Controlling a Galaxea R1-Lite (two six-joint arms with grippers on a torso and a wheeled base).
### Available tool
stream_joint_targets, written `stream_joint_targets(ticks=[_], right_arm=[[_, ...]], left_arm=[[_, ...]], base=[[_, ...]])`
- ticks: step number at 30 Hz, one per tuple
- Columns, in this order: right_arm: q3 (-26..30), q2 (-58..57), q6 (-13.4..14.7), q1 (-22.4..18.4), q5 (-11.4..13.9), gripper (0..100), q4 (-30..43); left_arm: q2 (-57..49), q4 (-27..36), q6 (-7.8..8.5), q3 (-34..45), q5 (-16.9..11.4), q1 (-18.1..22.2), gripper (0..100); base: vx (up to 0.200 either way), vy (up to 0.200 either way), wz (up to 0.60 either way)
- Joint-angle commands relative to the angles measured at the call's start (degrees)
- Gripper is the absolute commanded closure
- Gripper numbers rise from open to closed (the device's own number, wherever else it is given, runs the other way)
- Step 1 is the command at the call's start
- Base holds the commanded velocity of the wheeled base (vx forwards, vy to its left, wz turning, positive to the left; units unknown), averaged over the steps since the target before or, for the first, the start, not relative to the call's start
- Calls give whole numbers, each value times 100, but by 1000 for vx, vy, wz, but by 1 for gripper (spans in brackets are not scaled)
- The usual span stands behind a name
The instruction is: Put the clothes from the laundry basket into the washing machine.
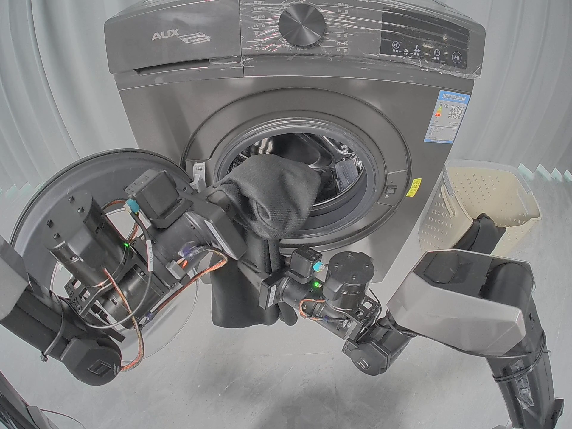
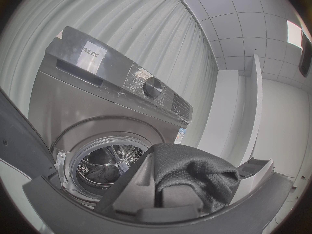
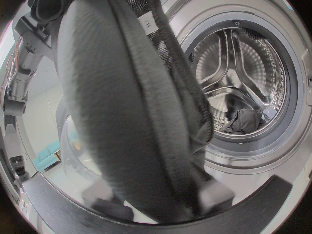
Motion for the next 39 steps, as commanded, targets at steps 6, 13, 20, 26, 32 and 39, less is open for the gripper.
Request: stream_joint_targets(ticks=[6, 13, 20, 26, 32, 39], right_arm=[[63, -316, 4, -280, -51, 100, -81], [370, -1107, 4, -781, -104, 100, -54], [766, -1740, 12, -966, -60, 100, 16], [810, -1863, 4, -975, -60, 100, 33], [722, -1872, -5, -1238, -51, 100, 130], [678, -2153, 4, -1291, -25, 100, 341]], left_arm=[[-51, -21, -13, 247, 18, 74, 100], [11, 23, 22, 730, 370, 355, 100], [283, -29, 40, 1407, 317, 636, 100], [512, -29, 119, 1706, 308, 513, 0], [565, -38, 181, 2093, 308, 460, 0], [573, -38, 225, 2400, 291, 469, 0]], base=[[0, 0, 0], [0, 0, 0], [0, 0, 0], [0, 0, 0], [0, 0, 0], [0, 0, 0]])
